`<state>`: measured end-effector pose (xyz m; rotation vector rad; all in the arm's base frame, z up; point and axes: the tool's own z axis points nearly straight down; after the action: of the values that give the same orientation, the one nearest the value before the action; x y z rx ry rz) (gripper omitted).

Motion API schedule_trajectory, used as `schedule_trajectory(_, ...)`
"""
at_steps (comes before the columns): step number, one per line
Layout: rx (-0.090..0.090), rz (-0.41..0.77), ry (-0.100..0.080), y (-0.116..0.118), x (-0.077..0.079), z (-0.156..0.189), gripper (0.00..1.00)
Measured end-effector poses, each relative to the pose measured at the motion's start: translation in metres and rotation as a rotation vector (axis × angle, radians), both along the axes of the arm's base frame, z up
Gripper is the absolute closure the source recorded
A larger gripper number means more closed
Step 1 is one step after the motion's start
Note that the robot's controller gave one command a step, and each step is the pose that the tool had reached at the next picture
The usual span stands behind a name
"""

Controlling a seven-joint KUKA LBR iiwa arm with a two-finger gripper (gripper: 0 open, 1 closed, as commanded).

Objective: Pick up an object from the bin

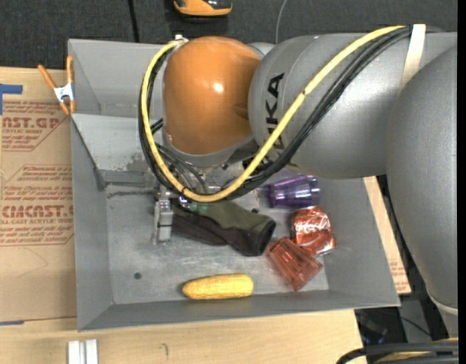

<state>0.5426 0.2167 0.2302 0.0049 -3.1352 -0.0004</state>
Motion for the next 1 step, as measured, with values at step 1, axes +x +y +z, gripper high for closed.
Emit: schedule_trajectory(1, 0.001, 0.000, -0.004, -0.0007, 0.0007, 0.0031, 0.00)
